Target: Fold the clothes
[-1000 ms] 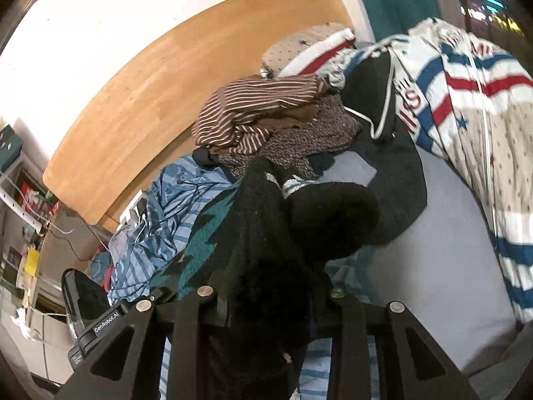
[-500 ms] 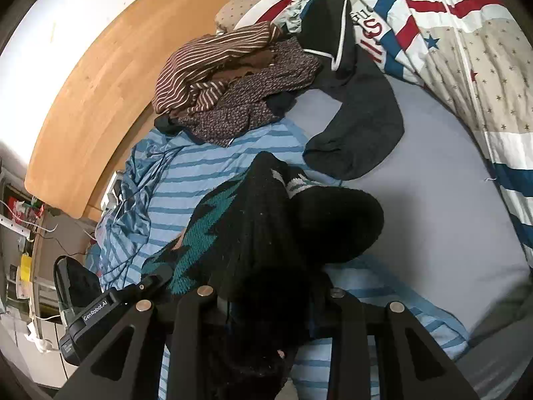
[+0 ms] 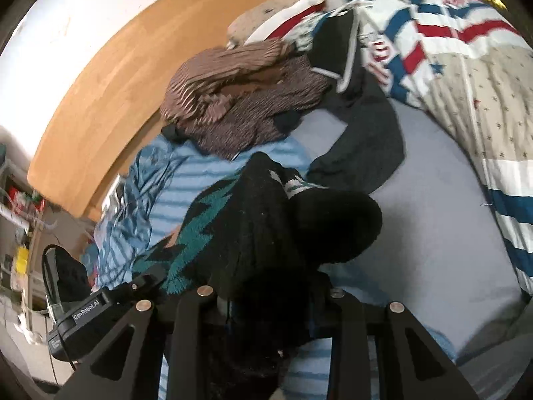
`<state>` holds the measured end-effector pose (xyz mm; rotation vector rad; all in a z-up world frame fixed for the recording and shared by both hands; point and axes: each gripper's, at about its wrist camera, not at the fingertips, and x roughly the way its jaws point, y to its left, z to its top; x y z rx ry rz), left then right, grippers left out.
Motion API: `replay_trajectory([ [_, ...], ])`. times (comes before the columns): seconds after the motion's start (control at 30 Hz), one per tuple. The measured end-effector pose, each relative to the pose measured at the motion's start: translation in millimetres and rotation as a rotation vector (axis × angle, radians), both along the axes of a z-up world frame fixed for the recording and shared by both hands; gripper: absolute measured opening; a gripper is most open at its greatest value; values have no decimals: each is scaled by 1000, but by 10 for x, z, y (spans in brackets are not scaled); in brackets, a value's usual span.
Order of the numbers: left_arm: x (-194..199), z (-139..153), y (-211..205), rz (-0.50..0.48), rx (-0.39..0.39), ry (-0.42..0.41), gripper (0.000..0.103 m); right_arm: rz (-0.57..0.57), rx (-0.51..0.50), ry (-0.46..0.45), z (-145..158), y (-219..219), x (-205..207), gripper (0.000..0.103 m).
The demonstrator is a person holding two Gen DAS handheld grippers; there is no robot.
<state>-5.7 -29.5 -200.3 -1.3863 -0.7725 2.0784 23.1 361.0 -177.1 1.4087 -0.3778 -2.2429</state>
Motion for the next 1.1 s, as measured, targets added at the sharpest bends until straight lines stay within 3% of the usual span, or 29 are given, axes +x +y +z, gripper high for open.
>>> replay_trajectory([
  [0.07,-103,-67,136,-24,6,-12,41,-54,-38,-21,-166,261,-96,33],
  [0.13,-217,-384,240,-43,-35,-109,41,-122,-75,-69,-456,519,-196,33],
  [0.2,-330,-703,343,-61,-78,-208,41,-200,-93,-182,-860,757,-284,35],
  [0.27,-444,-1022,446,-80,-120,-306,44,-276,-71,-332,-1288,959,-286,49],
  [0.3,-420,-1067,381,-64,-108,-320,54,-302,-68,-376,-1419,1043,-243,55],
  [0.33,-394,-1109,314,-47,-96,-333,65,-322,-63,-403,-1491,1111,-206,69],
  [0.4,-341,-1192,180,-14,-71,-359,73,-338,-38,-404,-1458,1188,-172,78],
  [0.53,-337,-1164,226,-39,-109,-392,75,-269,73,-278,-1041,1076,-340,78],
  [0.67,-263,-1200,372,-67,-136,-419,77,-110,118,-144,-691,762,-651,88],
  [0.83,-119,-1228,353,63,-92,-463,78,115,173,-209,-914,367,-1045,88],
  [0.97,1,-1278,290,187,-37,-525,78,231,205,-270,-1184,354,-1242,88],
  [1.1,-3,-1295,337,184,-46,-505,77,277,120,-341,-1511,460,-1371,102],
])
